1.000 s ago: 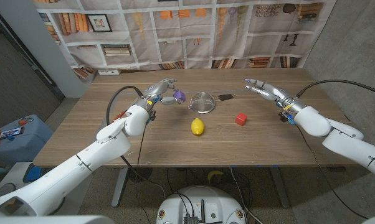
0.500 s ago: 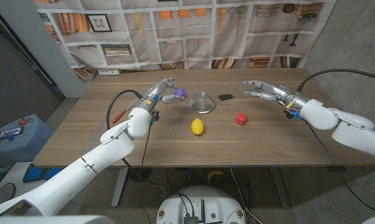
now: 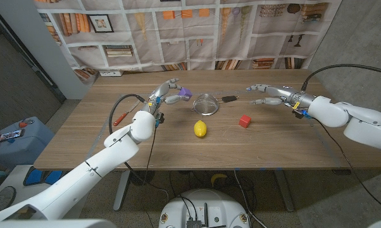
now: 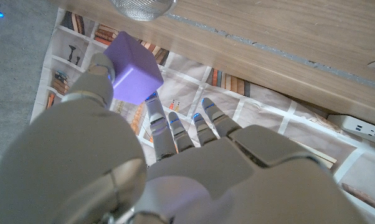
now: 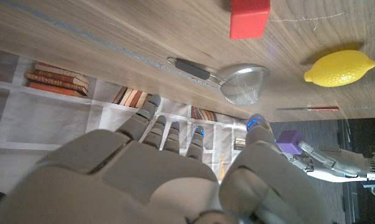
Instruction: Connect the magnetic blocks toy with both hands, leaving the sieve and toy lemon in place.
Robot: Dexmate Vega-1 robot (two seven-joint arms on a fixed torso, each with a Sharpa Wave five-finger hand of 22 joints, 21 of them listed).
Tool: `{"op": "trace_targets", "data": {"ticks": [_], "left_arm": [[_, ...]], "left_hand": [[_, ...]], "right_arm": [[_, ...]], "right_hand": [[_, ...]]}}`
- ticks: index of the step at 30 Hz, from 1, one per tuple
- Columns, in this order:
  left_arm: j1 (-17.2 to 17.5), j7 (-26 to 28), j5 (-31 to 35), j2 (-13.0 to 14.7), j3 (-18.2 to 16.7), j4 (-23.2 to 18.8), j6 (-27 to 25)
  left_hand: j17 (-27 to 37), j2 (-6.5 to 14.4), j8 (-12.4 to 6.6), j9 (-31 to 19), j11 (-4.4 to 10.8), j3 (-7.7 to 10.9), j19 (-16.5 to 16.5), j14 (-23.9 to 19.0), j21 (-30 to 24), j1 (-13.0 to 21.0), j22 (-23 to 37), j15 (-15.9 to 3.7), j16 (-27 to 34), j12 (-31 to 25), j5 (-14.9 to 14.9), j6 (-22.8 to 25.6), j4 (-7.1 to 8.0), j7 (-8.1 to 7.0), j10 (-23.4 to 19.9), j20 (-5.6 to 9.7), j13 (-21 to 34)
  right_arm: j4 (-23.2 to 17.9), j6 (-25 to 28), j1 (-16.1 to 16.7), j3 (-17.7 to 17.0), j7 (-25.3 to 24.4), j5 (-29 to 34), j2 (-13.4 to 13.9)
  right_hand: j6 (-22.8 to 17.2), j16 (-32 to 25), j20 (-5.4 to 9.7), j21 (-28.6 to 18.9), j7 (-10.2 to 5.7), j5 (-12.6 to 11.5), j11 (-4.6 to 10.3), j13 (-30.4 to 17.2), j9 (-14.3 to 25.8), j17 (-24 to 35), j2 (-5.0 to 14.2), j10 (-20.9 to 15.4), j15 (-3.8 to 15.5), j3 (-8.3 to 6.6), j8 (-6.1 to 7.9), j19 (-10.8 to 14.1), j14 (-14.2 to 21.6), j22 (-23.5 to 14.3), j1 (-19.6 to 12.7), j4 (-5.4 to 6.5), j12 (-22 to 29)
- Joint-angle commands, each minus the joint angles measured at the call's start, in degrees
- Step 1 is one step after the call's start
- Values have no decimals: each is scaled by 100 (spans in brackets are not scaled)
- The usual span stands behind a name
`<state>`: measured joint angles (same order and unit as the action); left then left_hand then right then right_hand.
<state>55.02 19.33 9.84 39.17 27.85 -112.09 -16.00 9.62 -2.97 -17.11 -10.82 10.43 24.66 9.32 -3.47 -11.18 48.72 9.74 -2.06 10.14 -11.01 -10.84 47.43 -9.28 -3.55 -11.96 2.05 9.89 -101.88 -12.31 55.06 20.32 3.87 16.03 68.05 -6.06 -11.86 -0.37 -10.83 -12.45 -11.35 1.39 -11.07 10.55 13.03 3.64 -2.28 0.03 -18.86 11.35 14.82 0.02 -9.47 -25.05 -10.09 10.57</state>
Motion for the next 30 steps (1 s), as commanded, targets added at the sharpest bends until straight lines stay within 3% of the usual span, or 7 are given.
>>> {"op": "trace_targets", "data": {"ticks": [1,18,30], "left_arm": [[-104,196,-420,-184,43,257,356],[-218,220,-869,-396,117,600,679],[-274,156,-1114,-436,135,739,826]], "left_hand": [[11,143,-11,-19,-32,-17,-15,20,34,90,22,-220,-7,-1,-44,545,13,-192,0,-16,13],[11,166,37,-22,-34,-39,-36,38,34,76,23,-189,-3,5,-51,545,9,-212,9,-43,14],[11,182,68,-25,-49,-55,-61,63,37,61,24,-169,-6,14,-52,541,11,-201,33,-60,14]], "right_arm": [[-373,292,-188,21,658,283,355],[-711,472,-491,188,1370,890,545],[-742,248,-838,387,1853,1333,448]], "right_hand": [[57,13,-96,14,-6,45,7,-27,34,-1,-41,91,-50,-50,41,18,-82,-13,-194,-64,9],[193,1,-428,39,-7,54,-39,-52,93,-6,-312,442,-342,-287,103,-85,-202,-14,-1057,-101,-2],[454,12,-612,39,-8,19,-209,-79,149,5,-654,779,-562,-393,103,-190,-349,-15,-1678,-81,-9]]}}
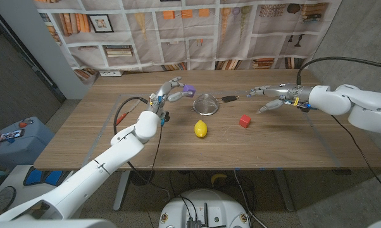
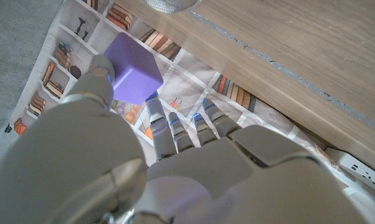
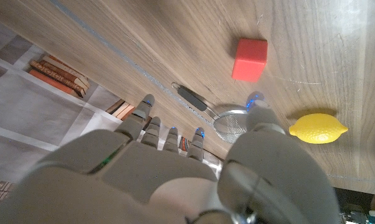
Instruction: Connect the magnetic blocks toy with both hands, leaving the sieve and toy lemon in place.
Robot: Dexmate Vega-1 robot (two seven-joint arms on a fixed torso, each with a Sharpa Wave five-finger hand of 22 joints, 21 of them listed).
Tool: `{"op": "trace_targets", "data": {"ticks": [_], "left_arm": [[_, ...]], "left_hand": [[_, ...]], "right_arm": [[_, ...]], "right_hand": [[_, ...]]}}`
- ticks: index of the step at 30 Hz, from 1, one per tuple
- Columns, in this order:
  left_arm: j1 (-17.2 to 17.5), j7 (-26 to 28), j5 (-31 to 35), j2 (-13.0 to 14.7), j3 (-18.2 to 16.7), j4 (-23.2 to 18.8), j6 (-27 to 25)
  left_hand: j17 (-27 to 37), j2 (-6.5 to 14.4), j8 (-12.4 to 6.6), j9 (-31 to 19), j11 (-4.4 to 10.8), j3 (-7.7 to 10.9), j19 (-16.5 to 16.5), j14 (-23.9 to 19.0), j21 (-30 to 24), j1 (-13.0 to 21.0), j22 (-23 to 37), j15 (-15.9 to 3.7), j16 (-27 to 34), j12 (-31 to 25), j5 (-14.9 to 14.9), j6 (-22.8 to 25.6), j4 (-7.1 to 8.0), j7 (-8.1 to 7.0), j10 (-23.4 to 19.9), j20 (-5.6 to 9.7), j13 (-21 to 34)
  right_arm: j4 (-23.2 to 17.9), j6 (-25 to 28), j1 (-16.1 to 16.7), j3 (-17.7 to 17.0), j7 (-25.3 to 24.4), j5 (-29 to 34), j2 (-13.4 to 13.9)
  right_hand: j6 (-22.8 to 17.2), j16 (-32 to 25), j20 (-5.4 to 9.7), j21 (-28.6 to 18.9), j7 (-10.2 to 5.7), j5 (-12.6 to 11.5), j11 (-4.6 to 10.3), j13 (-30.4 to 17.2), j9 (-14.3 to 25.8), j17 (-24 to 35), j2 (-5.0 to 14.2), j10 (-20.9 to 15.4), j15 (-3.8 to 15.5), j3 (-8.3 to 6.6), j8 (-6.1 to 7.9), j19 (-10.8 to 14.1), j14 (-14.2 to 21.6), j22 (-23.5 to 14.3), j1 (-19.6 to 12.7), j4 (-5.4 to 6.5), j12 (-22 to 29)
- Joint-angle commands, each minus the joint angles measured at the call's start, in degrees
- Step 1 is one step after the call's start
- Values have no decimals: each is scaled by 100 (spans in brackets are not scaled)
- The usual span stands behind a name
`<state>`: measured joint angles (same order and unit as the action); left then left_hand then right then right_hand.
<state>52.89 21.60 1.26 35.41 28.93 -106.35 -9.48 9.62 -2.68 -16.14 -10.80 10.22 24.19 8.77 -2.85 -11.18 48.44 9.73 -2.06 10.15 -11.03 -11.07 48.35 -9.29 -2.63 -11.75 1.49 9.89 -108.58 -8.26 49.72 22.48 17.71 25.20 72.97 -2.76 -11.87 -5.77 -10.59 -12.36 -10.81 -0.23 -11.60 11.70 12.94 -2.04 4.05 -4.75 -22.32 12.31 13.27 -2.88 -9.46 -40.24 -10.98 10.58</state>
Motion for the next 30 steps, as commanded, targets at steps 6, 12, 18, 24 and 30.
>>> {"op": "trace_targets", "data": {"ticks": [6,12,18,24,30], "left_arm": [[-119,-157,-378,-68,43,264,254],[-171,-207,-486,-90,52,353,312],[-240,-290,-544,-80,91,404,317],[-314,-368,-640,-120,114,541,452],[-358,-484,-723,-108,145,589,491]], "left_hand": [[11,161,-12,-28,-24,-17,-11,14,36,81,25,-152,-8,20,-31,451,12,-301,24,-7,14],[11,172,4,-30,-26,-27,-28,28,38,72,25,-142,-8,20,-32,457,13,-298,29,-17,14],[11,180,18,-31,-16,-35,-31,31,35,64,26,-136,-5,20,-32,465,13,-300,32,-17,14],[11,186,29,-32,-22,-42,-38,38,34,59,26,-127,-5,21,-33,470,12,-299,38,-19,14],[11,193,37,-33,-16,-47,-53,46,37,57,26,-127,-5,21,-35,487,9,-301,42,-26,14]], "right_arm": [[113,-589,-600,325,642,621,-191],[138,-700,-775,486,693,1306,-287],[285,-936,-929,559,743,1437,-412],[509,-1258,-1128,671,756,1527,-569],[726,-1596,-1334,803,802,1646,-695]], "right_hand": [[246,9,-109,12,-15,-48,-96,-39,51,21,-243,270,-162,-23,-2,-58,-92,-17,-264,28,-9],[254,-7,-112,-4,-16,-57,-119,-45,64,27,-313,302,-173,-5,17,-31,-72,-18,-292,44,1],[242,-32,-70,-16,-18,-82,-113,-52,79,40,-288,338,-149,-36,47,-2,-45,-19,-379,60,11],[242,-43,-59,-20,-18,-101,-124,-57,92,48,-290,357,-128,-61,67,10,-35,-19,-468,54,21],[231,-60,-26,-34,-18,-118,-114,-61,105,59,-286,360,-101,-85,91,51,-13,-19,-539,58,35]]}}
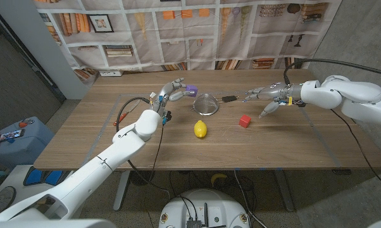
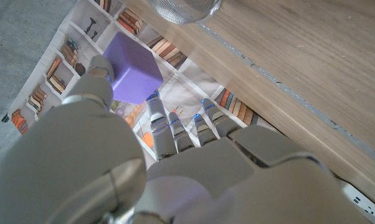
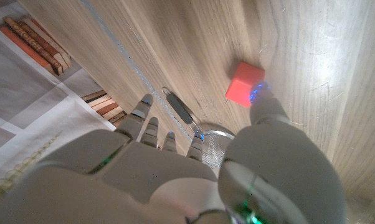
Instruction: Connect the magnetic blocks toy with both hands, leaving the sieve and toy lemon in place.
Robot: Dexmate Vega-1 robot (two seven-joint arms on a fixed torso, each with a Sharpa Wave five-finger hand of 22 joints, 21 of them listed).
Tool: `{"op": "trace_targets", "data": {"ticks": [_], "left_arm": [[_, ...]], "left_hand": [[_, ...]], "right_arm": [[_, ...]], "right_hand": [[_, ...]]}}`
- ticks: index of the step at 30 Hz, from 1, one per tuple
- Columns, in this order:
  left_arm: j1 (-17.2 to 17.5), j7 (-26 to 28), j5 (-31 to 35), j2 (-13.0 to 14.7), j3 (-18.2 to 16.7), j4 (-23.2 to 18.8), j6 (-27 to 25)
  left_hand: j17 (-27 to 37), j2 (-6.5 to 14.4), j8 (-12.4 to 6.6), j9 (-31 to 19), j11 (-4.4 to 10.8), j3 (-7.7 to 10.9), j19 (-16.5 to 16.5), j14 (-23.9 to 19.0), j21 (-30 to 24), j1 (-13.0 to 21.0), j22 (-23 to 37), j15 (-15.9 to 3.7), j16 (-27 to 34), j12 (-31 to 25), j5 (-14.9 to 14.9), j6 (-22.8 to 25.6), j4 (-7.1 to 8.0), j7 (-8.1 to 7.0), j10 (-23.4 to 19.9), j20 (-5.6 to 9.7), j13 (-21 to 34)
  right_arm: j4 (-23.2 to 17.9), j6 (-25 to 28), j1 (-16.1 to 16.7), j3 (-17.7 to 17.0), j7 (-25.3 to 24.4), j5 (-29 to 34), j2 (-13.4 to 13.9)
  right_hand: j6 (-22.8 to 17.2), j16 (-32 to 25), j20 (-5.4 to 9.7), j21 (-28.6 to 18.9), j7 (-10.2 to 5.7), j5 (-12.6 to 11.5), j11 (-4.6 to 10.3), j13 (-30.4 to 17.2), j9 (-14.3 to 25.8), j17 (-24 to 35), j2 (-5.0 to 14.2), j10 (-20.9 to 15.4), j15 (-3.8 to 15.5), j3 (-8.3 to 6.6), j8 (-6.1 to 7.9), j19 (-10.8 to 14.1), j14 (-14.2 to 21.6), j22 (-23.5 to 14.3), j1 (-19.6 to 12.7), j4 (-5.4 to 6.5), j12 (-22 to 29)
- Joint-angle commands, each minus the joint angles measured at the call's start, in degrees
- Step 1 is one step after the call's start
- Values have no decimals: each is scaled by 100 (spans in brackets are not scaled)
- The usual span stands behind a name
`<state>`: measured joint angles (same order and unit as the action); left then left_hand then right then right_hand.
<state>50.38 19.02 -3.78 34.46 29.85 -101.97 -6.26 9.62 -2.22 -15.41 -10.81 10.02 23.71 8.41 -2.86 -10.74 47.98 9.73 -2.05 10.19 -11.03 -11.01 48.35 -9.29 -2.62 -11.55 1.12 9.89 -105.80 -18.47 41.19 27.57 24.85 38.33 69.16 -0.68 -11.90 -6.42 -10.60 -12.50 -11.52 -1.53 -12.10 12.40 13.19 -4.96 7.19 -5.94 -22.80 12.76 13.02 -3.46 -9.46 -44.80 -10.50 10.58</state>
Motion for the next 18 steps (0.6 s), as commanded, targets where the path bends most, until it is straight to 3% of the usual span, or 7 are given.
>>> {"op": "trace_targets", "data": {"ticks": [1,18], "left_arm": [[-111,-245,-231,-9,60,155,171],[-29,-295,-322,67,86,53,140]], "left_hand": [[11,149,-33,-32,4,1,-17,46,-8,102,26,-123,-8,23,-41,486,9,-301,26,8,14],[10,181,-6,-35,10,-2,-18,51,-16,119,26,-104,-2,19,-48,518,-6,-311,25,-11,14]], "right_arm": [[487,-618,-505,306,87,331,-334],[827,-1036,-855,587,292,466,-655]], "right_hand": [[20,-62,45,-33,-4,-50,13,-13,37,35,10,45,19,-43,51,76,53,-19,-96,10,37],[-39,-92,134,-43,-6,-84,53,-21,73,68,114,43,84,-131,125,131,66,-20,-316,25,66]]}}
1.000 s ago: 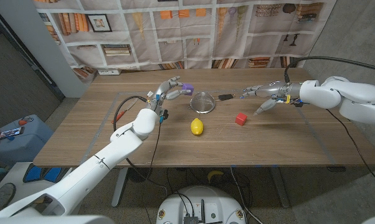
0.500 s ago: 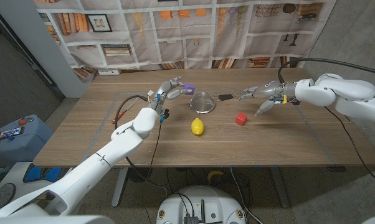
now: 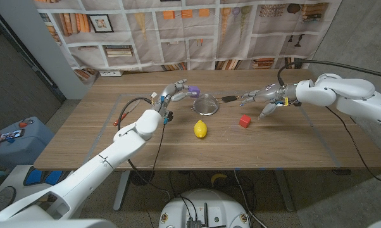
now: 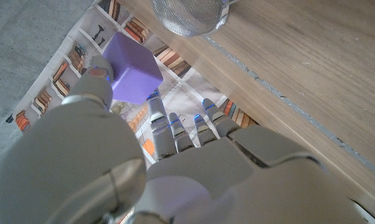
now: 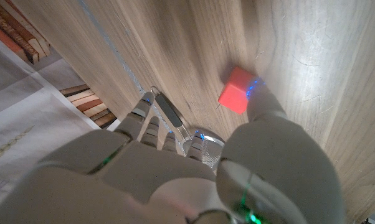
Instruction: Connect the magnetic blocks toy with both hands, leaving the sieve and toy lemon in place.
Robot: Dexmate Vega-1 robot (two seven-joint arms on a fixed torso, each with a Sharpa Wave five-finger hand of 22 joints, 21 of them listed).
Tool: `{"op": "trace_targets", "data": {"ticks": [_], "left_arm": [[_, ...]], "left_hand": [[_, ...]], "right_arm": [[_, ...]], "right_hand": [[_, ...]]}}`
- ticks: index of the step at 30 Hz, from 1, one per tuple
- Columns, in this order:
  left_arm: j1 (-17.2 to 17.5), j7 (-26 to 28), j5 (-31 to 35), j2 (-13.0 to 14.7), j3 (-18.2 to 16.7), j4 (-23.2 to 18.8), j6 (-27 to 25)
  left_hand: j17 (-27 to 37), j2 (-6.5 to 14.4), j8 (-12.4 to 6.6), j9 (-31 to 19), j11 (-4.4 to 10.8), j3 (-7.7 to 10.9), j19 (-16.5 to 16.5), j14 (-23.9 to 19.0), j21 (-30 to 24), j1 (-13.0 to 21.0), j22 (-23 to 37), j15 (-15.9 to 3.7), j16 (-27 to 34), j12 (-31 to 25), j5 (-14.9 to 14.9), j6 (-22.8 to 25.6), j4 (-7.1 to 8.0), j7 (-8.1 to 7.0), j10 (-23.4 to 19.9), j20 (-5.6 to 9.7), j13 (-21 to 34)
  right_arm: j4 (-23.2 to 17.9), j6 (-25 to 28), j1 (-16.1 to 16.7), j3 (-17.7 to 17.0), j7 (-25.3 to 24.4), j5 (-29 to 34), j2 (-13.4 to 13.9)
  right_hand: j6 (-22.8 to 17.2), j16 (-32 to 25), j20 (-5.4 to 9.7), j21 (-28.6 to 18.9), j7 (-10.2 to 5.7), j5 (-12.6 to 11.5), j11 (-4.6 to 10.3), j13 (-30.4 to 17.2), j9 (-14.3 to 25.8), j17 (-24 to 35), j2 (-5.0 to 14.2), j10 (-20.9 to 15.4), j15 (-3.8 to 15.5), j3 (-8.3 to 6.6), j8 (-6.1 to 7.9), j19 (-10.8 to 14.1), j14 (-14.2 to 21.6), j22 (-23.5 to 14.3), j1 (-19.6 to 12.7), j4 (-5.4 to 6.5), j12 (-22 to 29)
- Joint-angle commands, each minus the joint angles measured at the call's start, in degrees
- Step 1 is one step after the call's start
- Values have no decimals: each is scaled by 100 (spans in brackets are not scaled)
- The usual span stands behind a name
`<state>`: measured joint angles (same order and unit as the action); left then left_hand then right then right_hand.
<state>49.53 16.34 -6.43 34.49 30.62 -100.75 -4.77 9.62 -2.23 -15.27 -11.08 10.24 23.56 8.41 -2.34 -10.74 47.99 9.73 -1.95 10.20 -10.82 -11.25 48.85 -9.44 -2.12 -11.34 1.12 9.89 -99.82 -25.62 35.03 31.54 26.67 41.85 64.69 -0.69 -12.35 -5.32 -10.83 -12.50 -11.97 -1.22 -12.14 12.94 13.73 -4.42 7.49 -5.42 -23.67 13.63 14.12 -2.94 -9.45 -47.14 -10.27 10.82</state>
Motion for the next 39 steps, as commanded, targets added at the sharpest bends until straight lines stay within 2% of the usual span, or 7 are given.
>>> {"op": "trace_targets", "data": {"ticks": [1,13,20,29,39], "left_arm": [[73,-8,-74,62,-3,-100,-52],[180,31,-67,156,-38,-266,-106],[163,-17,-88,167,-33,-223,-72],[78,-80,-86,144,8,-134,-52],[92,-55,-98,134,3,-134,-56]], "left_hand": [[10,183,-18,-8,-12,13,-18,-1,-17,120,26,-115,-2,-2,-24,470,8,-364,4,-11,14],[10,196,-5,-11,-16,13,-21,1,-19,138,26,-114,0,-4,-27,494,-4,-371,1,-14,14],[10,201,2,-12,-14,10,-21,2,-21,144,26,-115,0,-6,-28,506,-7,-368,-2,-12,14],[10,205,14,-13,-12,5,-21,2,-23,150,26,-117,2,-7,-29,518,-11,-365,-4,-14,15],[10,210,25,-16,-14,-4,-22,7,-25,156,26,-118,1,-6,-28,548,-13,-362,0,-12,15]], "right_arm": [[247,-349,-263,207,123,122,-223],[504,-552,-498,409,282,181,-429],[721,-686,-647,520,346,141,-546],[993,-911,-831,696,257,239,-712],[1108,-971,-891,789,68,366,-786]], "right_hand": [[-43,-49,27,-20,-6,-40,22,-18,22,16,65,14,35,-51,43,24,14,-20,-100,0,43],[-91,-48,29,-13,-4,-37,26,-21,41,32,89,26,25,-70,90,26,-18,-20,-189,13,50],[-115,-53,31,-12,-2,-25,26,-23,50,45,74,30,36,-48,115,29,-27,-20,-171,41,54],[-176,-68,45,-13,4,-18,48,-27,65,69,19,-8,40,9,164,43,-24,-21,-104,82,77],[-318,-106,72,-25,9,-28,80,-33,88,105,-31,-77,97,77,256,93,22,-23,-7,129,108]]}}
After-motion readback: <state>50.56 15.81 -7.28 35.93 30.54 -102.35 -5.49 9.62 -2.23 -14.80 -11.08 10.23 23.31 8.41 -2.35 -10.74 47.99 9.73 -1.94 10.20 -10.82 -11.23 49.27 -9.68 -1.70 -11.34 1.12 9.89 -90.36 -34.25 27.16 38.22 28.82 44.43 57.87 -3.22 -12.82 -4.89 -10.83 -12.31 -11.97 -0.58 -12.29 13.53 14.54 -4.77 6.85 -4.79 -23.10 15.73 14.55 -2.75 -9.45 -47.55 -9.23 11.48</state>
